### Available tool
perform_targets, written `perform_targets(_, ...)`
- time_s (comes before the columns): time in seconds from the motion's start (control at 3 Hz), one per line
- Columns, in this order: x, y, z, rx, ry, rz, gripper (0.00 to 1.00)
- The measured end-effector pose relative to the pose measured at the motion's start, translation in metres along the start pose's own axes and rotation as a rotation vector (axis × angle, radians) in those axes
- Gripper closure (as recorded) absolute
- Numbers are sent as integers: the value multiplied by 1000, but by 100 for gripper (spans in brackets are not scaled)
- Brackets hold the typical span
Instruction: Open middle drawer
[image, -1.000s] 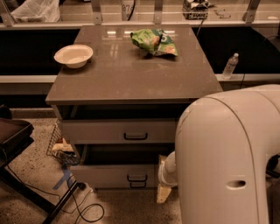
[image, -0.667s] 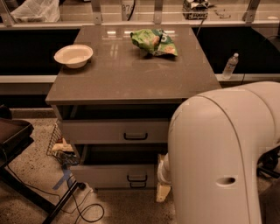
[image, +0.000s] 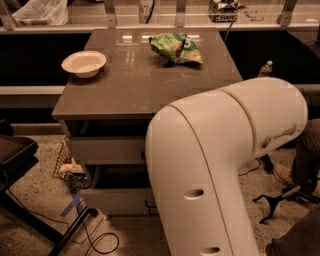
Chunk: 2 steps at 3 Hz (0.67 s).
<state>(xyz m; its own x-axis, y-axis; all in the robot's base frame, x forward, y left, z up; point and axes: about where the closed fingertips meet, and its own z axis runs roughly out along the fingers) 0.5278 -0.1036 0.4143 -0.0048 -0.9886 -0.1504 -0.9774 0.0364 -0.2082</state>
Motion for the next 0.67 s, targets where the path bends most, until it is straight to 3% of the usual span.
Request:
perform_targets(0.33, -3, 9, 6, -27, -15, 7, 1)
perform_targets(0.67, -5, 27, 12, -78, -9, 11, 23)
